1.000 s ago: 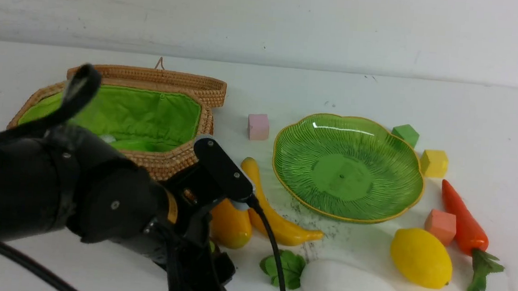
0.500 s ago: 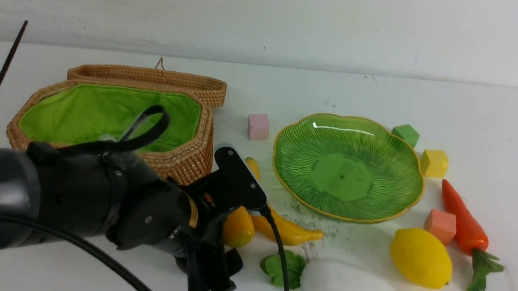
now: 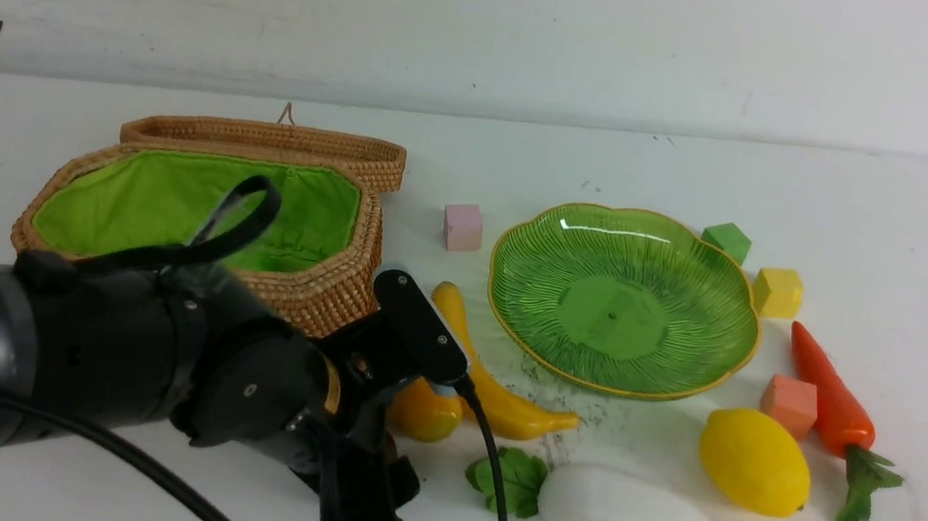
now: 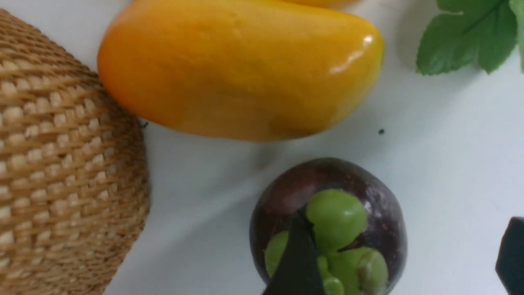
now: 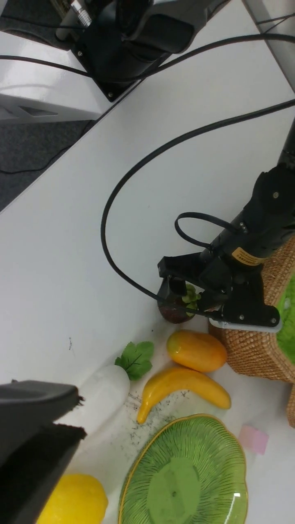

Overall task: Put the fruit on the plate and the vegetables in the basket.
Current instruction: Grab a mangosteen with your left arm and put it on the plate on the right

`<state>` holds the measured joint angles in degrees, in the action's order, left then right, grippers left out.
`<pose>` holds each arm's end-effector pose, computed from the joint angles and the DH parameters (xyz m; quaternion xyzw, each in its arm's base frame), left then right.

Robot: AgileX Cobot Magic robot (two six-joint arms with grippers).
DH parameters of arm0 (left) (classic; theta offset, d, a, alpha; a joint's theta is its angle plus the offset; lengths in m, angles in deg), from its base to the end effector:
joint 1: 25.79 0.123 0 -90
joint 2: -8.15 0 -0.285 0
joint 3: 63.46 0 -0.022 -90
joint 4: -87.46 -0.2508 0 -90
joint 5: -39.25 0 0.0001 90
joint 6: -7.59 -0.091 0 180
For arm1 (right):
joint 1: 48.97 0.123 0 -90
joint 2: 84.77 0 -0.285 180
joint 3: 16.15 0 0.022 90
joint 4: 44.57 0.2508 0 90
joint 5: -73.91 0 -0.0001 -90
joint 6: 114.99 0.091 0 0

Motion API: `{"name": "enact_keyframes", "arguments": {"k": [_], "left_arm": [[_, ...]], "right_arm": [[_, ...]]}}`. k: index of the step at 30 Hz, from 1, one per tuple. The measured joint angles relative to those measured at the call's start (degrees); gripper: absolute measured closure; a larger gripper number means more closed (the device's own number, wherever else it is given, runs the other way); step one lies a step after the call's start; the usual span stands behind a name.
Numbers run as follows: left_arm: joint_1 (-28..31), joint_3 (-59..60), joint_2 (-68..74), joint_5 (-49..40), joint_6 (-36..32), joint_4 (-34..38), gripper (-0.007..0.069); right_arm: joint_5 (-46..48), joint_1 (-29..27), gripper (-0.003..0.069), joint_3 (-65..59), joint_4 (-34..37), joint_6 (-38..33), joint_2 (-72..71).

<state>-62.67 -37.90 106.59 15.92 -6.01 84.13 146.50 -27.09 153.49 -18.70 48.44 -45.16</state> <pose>0.2501 -0.1850 0.2063 0.4293 0.8581 -0.0386 0.2791 0.0131 0.0461 0.4405 -0.3229 0.7926 0.2410 0.4577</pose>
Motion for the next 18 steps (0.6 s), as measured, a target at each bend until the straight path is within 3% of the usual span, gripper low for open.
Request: {"name": "enact_keyframes", "arguments": {"k": [10, 18], "left_arm": [[0.0, 0.2, -5.2, -1.3, 0.6, 0.2, 0.0041], [0.4, 0.2, -4.1, -1.6, 9.2, -0.6, -0.0007]], "right_arm": [[0.0, 0.0, 0.0571, 0.1, 0.0, 0.0, 0.0], [0.0, 0.0, 0.0571, 0.1, 0.0, 0.0, 0.0]]}}
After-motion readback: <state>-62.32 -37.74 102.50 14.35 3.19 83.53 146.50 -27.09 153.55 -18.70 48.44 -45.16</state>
